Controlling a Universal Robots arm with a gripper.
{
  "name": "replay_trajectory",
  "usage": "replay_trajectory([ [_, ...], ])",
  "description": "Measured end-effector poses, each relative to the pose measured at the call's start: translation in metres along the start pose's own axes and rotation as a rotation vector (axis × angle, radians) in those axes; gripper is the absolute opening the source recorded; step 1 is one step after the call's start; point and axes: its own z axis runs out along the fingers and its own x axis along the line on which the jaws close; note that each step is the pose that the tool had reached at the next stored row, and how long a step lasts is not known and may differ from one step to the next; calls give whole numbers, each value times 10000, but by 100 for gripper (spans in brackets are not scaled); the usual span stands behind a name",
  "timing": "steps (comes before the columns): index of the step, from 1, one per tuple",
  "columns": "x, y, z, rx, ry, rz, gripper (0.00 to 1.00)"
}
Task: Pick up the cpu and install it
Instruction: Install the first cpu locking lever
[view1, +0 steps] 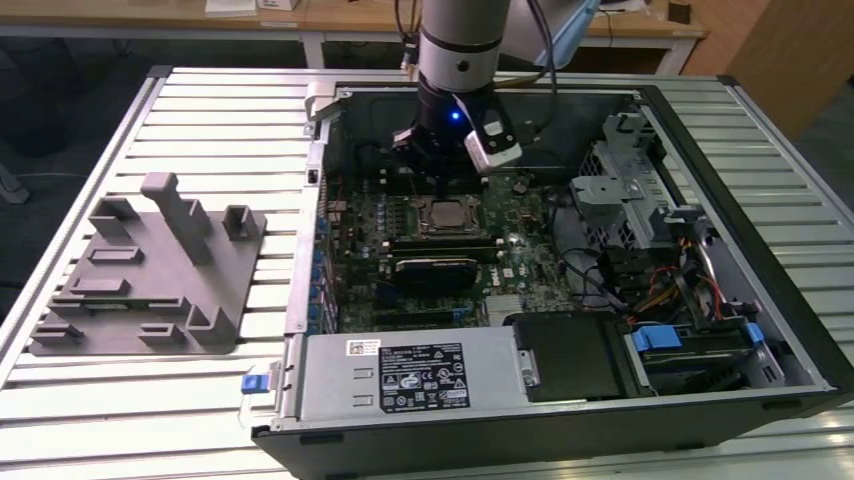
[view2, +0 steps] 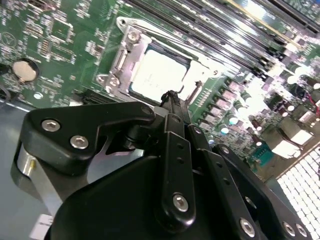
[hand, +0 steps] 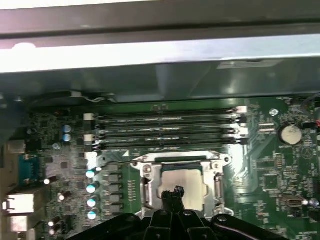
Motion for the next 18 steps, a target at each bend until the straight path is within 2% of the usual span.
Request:
replay_trajectory([
  [15,477,-27,6,-15,-9,2,11],
  [18,552,-32,7,-15,-10,1,11],
])
